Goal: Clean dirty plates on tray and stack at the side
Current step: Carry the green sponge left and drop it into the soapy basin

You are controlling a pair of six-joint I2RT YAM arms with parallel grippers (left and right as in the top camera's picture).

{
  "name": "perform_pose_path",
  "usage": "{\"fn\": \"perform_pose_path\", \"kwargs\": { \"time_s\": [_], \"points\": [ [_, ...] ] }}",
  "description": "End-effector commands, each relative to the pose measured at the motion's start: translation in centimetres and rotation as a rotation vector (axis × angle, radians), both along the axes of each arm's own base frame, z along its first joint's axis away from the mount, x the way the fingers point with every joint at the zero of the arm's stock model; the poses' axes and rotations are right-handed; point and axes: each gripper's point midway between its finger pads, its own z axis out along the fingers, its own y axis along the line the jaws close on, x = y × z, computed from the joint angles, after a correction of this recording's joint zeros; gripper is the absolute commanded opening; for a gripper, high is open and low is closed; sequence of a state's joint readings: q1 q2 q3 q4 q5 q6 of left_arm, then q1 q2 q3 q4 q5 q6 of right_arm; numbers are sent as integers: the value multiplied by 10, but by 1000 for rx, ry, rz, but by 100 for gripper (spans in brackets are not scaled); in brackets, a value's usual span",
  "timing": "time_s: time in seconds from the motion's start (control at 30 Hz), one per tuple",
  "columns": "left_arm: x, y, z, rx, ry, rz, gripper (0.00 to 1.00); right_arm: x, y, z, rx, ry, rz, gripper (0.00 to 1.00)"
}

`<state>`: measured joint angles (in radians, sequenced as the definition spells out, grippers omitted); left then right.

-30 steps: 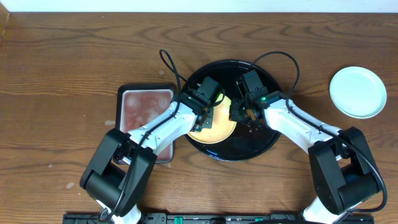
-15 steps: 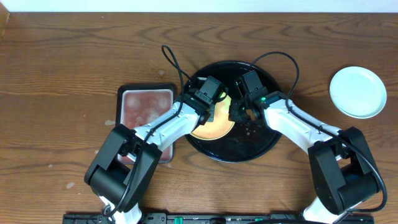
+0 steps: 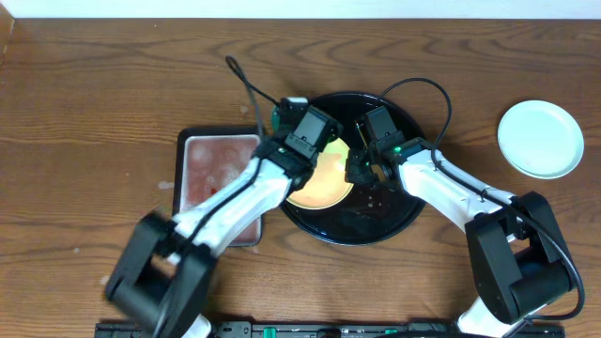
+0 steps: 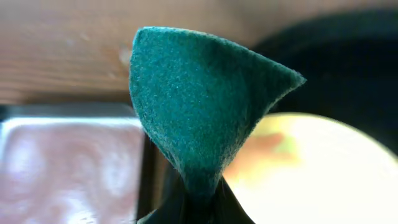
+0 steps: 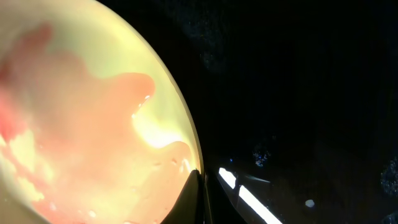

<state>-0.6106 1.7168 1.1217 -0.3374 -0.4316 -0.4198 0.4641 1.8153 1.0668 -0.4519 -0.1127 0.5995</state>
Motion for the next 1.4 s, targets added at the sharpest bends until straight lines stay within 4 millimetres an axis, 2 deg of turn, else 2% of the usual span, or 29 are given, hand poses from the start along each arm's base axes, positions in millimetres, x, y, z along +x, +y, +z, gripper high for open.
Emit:
{"fn": "perform_pose_path", "kwargs": {
  "time_s": [0.0,0.03,0.13,0.2,0.3,0.43,0.53,0.6,0.73,0.77,0.8,0.83,0.87,0.9,0.93,1.0,1.03,1.2,1.37],
  "points": [
    [-4,20,56,-22,-108,46,7,2,3,1,-2,-4,-12,1],
    [-9,31,66,-23,-110,61,7,2,3,1,-2,-4,-12,1],
    [-18,57,70,4,-74,106,7,2,3,1,2,-3,-10,1],
    [-24,77,66,30,-33,146,7,2,4,2,5,-2,-9,1],
    [-38,110,49,33,92,205,7,3,4,6,12,-13,-7,1],
    [-51,128,28,-30,204,240,7,9,2,24,25,-62,4,1],
    [-63,142,7,-75,283,263,7,12,-5,47,25,-118,12,1],
    [-71,144,-4,-110,322,269,7,13,-13,60,-3,-155,1,1],
    [-79,147,-17,-107,348,272,7,11,-21,73,-29,-180,-16,1],
    [-82,147,-22,-104,355,273,7,9,-20,74,-20,-176,-10,8],
    [-83,148,-25,-103,357,273,9,9,-19,73,-18,-173,-6,16],
    [-85,148,-27,-103,359,274,17,8,-19,70,-22,-165,-5,33],
    [-85,148,-29,-103,359,274,31,8,-19,68,-27,-158,0,36],
    [-84,148,-32,-105,352,273,53,7,-19,60,-36,-140,3,40],
    [-84,148,-31,-106,349,273,57,6,-18,55,-35,-128,7,41],
    [-83,148,-31,-108,345,273,60,7,-14,48,-23,-112,28,41],
    [-82,148,-31,-109,343,273,62,7,-10,38,-15,-92,38,41],
    [-80,147,-29,-112,333,272,63,9,-7,6,-28,-39,43,41],
    [-79,147,-19,-124,300,268,63,11,-1,-11,-9,-23,53,41]
  ]
}}
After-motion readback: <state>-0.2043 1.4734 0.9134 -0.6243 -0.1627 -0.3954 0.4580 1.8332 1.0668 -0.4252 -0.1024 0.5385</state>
